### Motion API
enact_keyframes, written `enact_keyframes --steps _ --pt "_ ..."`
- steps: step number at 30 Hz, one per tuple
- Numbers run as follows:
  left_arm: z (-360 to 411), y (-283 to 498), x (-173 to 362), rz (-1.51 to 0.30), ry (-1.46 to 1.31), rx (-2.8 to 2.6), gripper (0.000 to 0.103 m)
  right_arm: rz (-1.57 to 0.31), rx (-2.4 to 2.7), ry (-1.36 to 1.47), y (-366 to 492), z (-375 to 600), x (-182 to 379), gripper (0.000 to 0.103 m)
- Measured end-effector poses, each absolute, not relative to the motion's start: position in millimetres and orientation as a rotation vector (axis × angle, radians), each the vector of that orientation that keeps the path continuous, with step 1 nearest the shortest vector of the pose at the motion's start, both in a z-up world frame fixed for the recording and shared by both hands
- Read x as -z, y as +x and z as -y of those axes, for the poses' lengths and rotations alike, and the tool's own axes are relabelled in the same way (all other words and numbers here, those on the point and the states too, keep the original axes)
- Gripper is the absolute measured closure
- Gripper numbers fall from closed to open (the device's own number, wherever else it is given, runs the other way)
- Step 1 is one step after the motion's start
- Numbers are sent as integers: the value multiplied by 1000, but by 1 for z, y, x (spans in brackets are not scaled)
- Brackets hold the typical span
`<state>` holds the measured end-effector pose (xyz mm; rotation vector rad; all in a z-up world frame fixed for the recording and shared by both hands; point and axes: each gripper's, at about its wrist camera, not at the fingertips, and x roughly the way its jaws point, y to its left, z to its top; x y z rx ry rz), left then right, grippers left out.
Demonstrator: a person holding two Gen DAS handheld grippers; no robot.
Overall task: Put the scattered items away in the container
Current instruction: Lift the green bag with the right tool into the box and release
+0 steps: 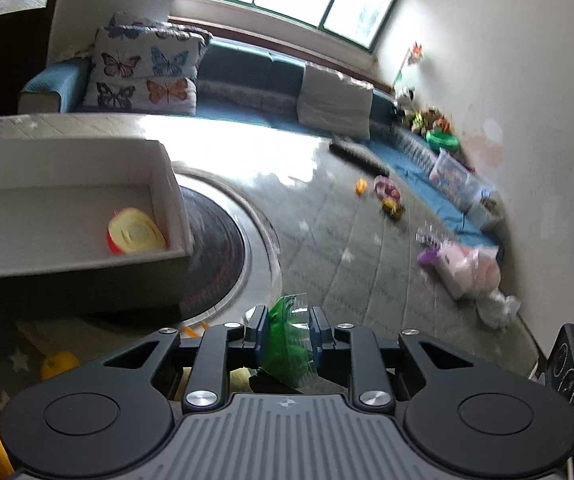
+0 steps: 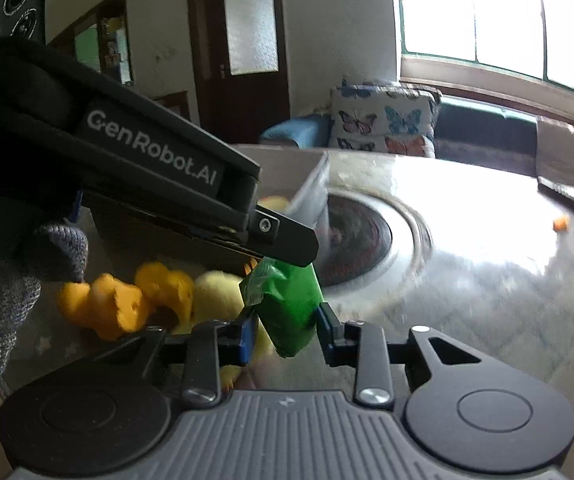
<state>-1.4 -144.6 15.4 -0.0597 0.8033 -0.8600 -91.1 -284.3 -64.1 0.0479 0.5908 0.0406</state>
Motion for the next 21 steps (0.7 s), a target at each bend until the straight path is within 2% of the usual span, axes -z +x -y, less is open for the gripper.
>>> enact_keyframes --steps 10,21 --pt "121 51 -44 -713 -164 776 79 -525 -114 -35 -25 271 30 73" --pt "119 124 -9 -792 -247 733 79 -599 -118 -33 49 268 52 73"
